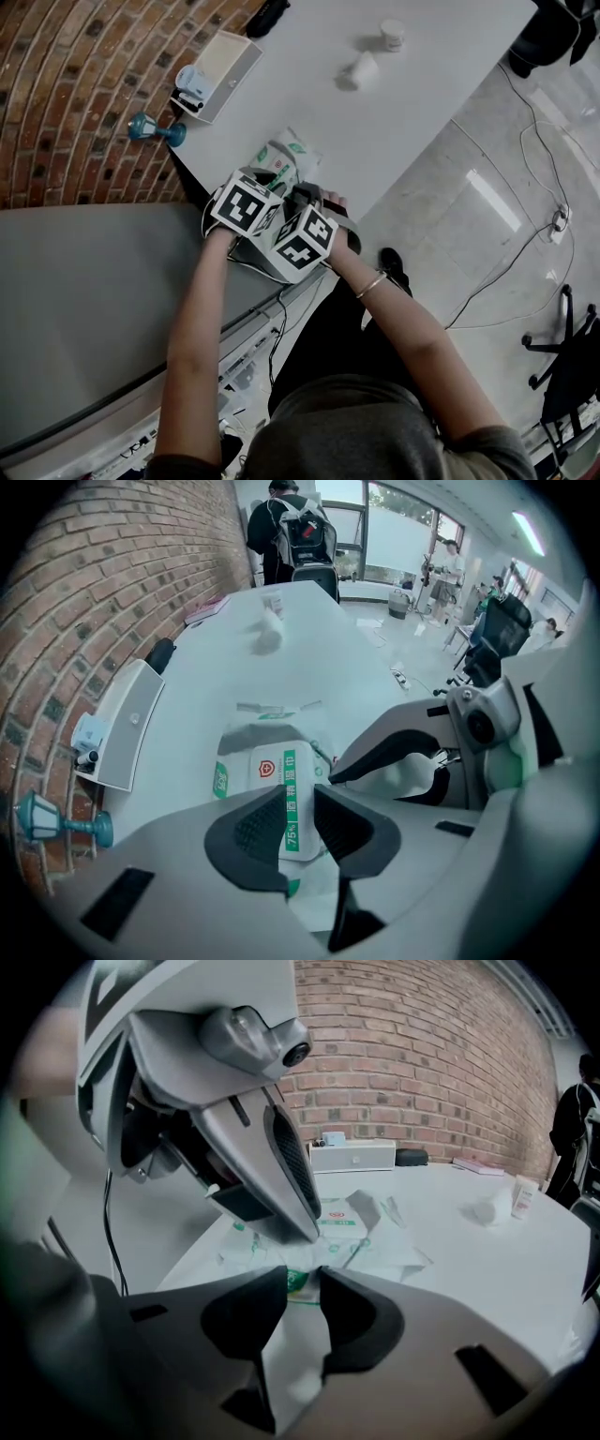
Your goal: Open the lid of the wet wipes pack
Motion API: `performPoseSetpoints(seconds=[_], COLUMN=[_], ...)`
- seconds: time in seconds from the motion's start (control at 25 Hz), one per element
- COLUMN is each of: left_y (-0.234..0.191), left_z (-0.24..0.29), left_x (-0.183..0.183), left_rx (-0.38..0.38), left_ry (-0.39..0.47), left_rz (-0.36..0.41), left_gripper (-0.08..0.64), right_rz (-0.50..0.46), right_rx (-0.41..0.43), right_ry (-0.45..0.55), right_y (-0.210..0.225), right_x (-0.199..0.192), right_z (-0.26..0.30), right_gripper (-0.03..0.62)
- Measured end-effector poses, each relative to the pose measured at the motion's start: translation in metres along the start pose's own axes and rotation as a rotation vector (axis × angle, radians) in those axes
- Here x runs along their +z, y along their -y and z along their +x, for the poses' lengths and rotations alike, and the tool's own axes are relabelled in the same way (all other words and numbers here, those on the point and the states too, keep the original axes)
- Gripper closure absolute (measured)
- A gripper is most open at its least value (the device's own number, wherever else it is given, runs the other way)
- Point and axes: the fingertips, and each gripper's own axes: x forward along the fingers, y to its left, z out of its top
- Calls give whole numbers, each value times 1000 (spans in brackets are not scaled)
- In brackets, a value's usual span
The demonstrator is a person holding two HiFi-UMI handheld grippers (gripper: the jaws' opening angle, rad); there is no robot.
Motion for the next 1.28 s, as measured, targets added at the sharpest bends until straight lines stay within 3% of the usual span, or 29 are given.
performPoseSetpoints(seconds=[1.28], left_y=[-3], left_z=[-4], left_x=[1], left_rx=[-230], left_ry=[-6], left_rz=[-81], left_gripper=[460], right_rz=[-3], right_rx=[21], right_ry=[-27], right_y=[-2], right_x=[-2], right_z=[2], right_gripper=[488])
